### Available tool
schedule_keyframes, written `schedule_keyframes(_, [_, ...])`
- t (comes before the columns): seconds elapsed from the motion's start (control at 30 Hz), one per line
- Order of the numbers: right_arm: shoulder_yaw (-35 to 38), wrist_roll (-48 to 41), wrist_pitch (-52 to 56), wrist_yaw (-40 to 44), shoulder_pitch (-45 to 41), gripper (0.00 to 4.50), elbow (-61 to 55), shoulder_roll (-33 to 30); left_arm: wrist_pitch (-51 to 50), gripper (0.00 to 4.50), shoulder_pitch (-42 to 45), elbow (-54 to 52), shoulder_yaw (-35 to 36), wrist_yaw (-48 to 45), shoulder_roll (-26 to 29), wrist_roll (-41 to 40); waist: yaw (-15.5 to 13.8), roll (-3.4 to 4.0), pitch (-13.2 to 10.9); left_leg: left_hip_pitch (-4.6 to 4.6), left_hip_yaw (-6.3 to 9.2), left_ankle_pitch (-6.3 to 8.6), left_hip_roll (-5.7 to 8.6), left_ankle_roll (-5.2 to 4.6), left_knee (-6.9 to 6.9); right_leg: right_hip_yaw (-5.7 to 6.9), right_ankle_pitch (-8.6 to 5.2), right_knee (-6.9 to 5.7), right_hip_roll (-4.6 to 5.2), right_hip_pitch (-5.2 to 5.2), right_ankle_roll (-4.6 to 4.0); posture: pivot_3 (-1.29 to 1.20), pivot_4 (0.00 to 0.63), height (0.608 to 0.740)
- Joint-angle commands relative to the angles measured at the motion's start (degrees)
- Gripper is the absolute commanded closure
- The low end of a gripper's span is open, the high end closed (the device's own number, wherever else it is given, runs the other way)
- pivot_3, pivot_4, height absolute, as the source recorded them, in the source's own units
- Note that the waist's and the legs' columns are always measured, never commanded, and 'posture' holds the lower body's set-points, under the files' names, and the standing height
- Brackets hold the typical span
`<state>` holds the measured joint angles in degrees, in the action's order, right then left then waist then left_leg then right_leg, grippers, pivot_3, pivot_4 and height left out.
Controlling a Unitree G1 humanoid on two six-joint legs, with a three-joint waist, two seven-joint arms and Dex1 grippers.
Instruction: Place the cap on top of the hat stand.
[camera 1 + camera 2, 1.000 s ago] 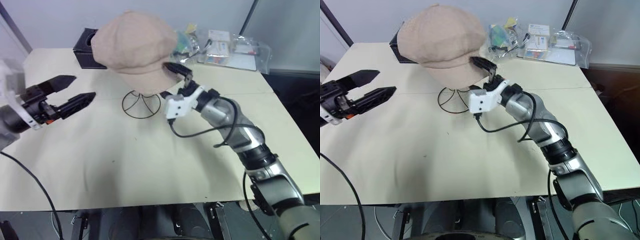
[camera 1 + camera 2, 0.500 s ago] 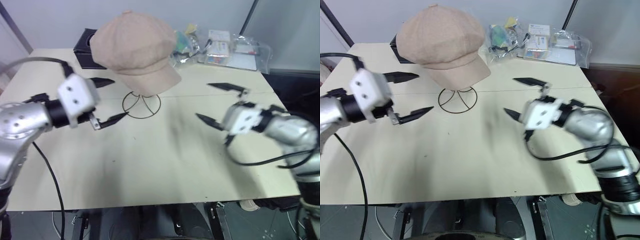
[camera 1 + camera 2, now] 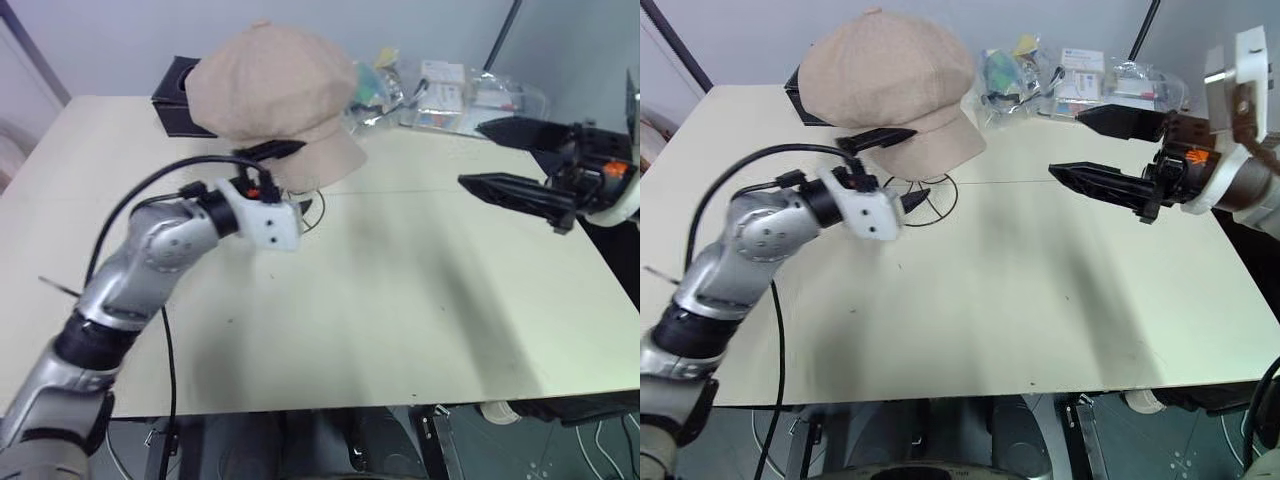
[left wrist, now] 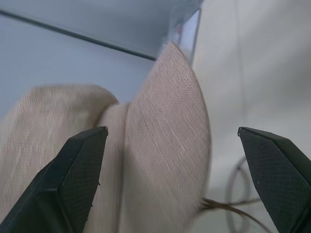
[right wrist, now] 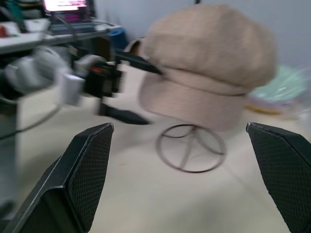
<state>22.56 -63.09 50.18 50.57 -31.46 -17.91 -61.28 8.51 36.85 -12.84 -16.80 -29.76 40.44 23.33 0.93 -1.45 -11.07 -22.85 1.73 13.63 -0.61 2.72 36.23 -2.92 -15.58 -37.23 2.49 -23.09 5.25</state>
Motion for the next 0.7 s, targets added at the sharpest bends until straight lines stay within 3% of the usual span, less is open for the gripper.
schedule_keyframes(0.03, [2.08, -1.98, 1.42, -0.7, -1.63, 0.01, -0.46, -1.12, 4.27, 0.0, 3.58, 3.02, -2.18, 4.79, -2.7, 8.01, -0.25, 0.0, 0.0, -0.04, 0.0, 0.0, 0.0, 0.0, 0.01, 0.0, 0.01, 0.0, 0.0, -0.03, 0.02, 0.0, 0.15, 0.74])
schedule_keyframes(0.27, [1.28, -0.31, 1.47, -0.4, -1.89, 0.01, -0.95, -1.19, 4.88, 0.0, 5.71, 4.76, -5.04, 7.69, -8.87, 16.85, -0.31, 0.01, 0.01, -0.5, 0.05, 0.05, 0.04, -0.1, 0.32, 0.01, 0.16, -0.02, 0.04, -0.32, 0.29, 0.0, 0.15, 0.74])
schedule_keyframes(0.43, [0.63, 1.39, 0.82, 0.0, -0.95, 0.01, -1.84, -1.13, 6.02, 0.0, 5.6, 5.21, -4.01, 7.71, -9.75, 17.71, -0.31, 0.01, 0.01, -0.54, 0.06, 0.15, 0.02, -0.26, 0.54, 0.01, 0.17, -0.05, 0.03, -0.31, 0.3, 0.0, 0.15, 0.74])
schedule_keyframes(0.53, [0.21, 2.4, 0.47, 0.44, -0.87, 0.0, -1.71, -0.87, 7.11, 0.89, 4.15, 4.48, -2.81, 7.43, -8.85, 16.44, -0.32, 0.02, 0.01, -0.57, 0.06, 0.16, 0.01, -0.29, 0.61, 0.01, 0.17, -0.06, 0.03, -0.29, 0.3, 0.0, 0.15, 0.74])
schedule_keyframes(0.7, [-0.65, 4.25, -0.28, 1.03, -1.07, 0.0, -1.02, -0.33, 6.91, 3.48, 2.5, 4.22, -1.01, 7.19, -7.26, 16.69, -0.31, 0.02, 0.01, -0.57, 0.05, 0.18, 0.0, -0.33, 0.65, 0.02, 0.18, -0.07, 0.03, -0.29, 0.3, 0.0, 0.15, 0.74])
